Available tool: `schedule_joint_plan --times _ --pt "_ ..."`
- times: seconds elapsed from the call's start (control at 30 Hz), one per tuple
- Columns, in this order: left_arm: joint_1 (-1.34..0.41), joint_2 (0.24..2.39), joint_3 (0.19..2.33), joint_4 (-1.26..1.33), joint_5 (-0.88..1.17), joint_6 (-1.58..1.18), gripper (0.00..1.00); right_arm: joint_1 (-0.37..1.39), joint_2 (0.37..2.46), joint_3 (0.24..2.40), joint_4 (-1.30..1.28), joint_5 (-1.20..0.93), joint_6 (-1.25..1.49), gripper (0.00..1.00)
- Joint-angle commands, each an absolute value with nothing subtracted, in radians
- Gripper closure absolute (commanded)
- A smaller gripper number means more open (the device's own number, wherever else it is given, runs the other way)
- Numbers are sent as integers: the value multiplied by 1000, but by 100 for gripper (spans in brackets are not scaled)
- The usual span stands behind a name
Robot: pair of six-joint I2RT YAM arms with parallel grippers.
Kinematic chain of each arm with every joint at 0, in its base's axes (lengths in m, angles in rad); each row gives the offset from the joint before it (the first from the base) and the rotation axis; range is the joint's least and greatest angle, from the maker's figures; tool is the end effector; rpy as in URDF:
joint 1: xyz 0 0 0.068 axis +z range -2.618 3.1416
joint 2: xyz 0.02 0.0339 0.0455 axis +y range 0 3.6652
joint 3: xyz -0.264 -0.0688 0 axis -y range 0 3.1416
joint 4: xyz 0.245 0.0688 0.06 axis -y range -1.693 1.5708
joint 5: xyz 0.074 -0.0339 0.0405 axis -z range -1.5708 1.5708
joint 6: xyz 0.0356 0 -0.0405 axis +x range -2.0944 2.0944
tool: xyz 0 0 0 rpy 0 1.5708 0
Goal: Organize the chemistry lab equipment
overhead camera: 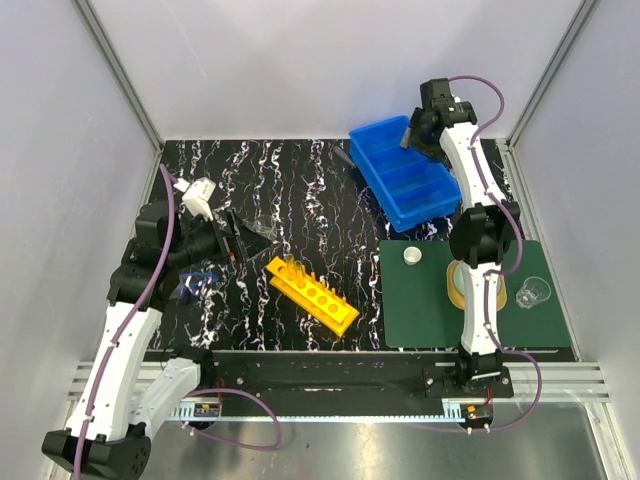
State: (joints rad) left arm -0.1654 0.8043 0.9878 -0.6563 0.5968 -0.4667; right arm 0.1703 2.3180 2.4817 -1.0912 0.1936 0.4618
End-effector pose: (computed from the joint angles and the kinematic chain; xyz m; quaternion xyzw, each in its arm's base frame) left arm 0.1535 -0.0459 0.3603 0.0293 0.8291 -0.3934 0.3961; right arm 0.4907 0.0774 0.3191 0.1674 0.9298 0.0106 0.3276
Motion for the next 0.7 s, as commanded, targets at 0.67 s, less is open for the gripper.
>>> schedule_joint_plan --times 0.67 --pt "-161 819 982 -612 577 -433 1 359 2569 2694 -799 -178 460 30"
